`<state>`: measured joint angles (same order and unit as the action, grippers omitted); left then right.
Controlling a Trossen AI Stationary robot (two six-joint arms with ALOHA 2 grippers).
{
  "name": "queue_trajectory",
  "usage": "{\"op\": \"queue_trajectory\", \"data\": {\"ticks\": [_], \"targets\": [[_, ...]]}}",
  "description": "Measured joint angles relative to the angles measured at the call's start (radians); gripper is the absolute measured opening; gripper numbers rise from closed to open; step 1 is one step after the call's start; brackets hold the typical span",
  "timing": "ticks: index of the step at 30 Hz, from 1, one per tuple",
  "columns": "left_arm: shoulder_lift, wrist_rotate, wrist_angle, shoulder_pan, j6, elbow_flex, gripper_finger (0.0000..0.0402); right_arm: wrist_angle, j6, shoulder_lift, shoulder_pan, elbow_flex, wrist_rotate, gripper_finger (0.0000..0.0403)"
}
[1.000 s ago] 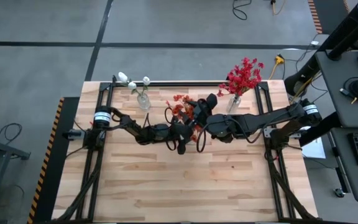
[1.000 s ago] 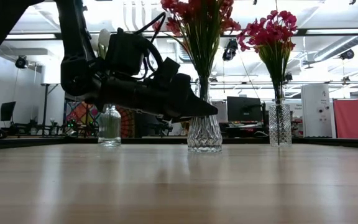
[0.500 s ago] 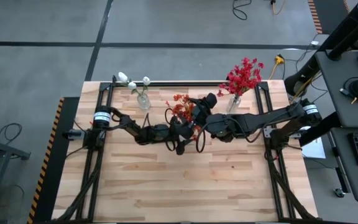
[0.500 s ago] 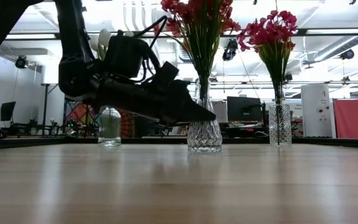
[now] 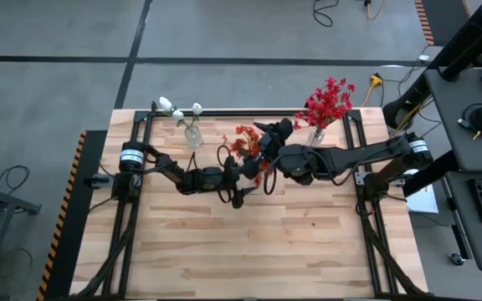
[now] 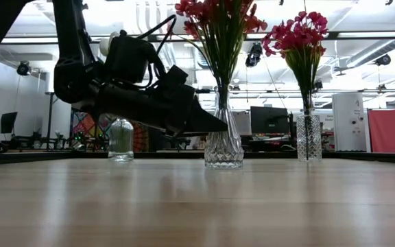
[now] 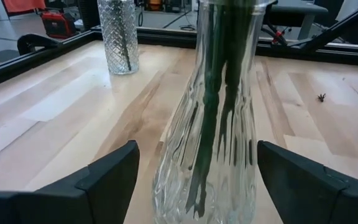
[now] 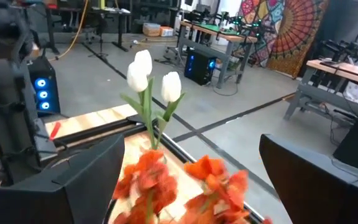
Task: Sort flowers into vase by color
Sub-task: Put the orange flowers into the bottom transparent vase
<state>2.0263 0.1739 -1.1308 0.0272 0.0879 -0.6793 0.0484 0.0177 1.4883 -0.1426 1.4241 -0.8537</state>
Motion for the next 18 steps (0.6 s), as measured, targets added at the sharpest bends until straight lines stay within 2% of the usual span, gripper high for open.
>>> {"op": "queue_trajectory", "data": {"ticks": [9, 14, 18], "targets": [[0.0, 0.0, 0.008, 0.0, -0.021, 0.006, 0.0303, -0.023, -0.065, 0.0, 0.012, 0.01, 0.103, 0.0366], [-0.018, 0.0, 0.013, -0.001, -0.048, 0.022, 0.0303, -0.004, -0.045, 0.007, 0.013, 0.009, 0.102, 0.0366], [-0.084, 0.0, 0.024, -0.001, -0.069, 0.074, 0.0303, -0.01, -0.056, 0.013, 0.013, 0.009, 0.102, 0.0366]]}}
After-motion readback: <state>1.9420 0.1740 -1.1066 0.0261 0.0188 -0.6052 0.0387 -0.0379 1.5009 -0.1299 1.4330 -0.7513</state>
